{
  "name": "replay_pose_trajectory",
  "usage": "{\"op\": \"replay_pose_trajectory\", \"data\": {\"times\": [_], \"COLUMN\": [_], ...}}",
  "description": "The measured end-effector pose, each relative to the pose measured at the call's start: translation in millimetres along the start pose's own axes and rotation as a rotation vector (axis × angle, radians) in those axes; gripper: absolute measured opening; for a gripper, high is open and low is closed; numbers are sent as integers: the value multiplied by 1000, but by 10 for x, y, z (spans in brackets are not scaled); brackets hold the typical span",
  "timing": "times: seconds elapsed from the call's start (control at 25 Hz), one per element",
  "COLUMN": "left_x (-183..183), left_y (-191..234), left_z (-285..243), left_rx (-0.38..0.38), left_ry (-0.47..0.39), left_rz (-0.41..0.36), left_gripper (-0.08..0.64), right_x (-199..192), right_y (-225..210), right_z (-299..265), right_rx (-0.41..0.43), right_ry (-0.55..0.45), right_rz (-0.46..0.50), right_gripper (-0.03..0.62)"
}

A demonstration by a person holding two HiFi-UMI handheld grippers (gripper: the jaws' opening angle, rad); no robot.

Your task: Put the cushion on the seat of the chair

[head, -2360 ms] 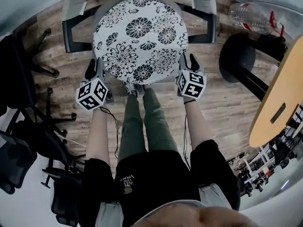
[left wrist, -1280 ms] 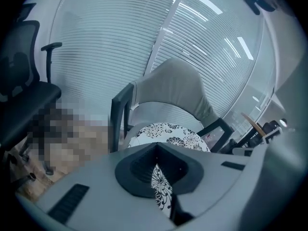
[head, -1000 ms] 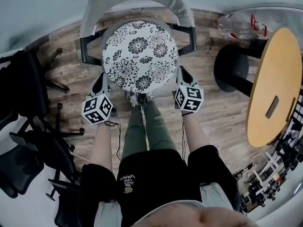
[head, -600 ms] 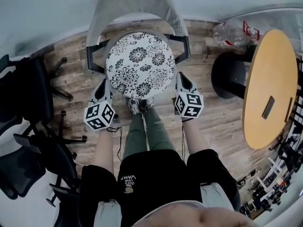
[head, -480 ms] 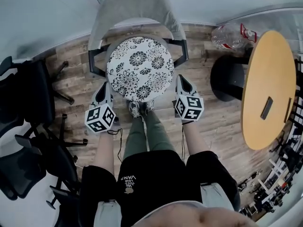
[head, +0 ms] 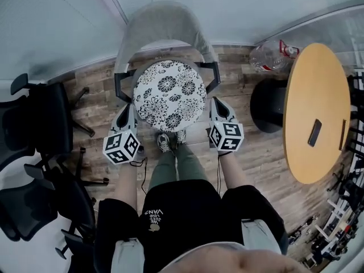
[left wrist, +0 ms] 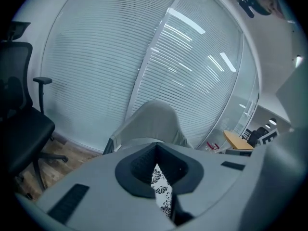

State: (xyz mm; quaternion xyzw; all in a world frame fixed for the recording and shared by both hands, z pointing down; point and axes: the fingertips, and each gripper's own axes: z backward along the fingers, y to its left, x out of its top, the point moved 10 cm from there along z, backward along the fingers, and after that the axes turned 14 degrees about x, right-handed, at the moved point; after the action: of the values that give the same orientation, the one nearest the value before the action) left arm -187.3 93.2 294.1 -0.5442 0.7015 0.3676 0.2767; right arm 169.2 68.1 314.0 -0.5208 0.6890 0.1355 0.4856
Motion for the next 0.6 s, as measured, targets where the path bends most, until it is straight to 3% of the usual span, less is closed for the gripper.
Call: {"op": "replay_pose_trajectory", "data": {"times": [0.6], "left_x": [538], "left_y": [-274], "left_z": [437], "left_rx": [-51], "left_ry": [-134], "left_rz": [-38], "left_gripper": [11], "right_x": [578], "right_y": [268], "right_z": [362], "right_rx": [54], "right_ry": [-129], "right_rz": [71], "right_gripper": [17]}}
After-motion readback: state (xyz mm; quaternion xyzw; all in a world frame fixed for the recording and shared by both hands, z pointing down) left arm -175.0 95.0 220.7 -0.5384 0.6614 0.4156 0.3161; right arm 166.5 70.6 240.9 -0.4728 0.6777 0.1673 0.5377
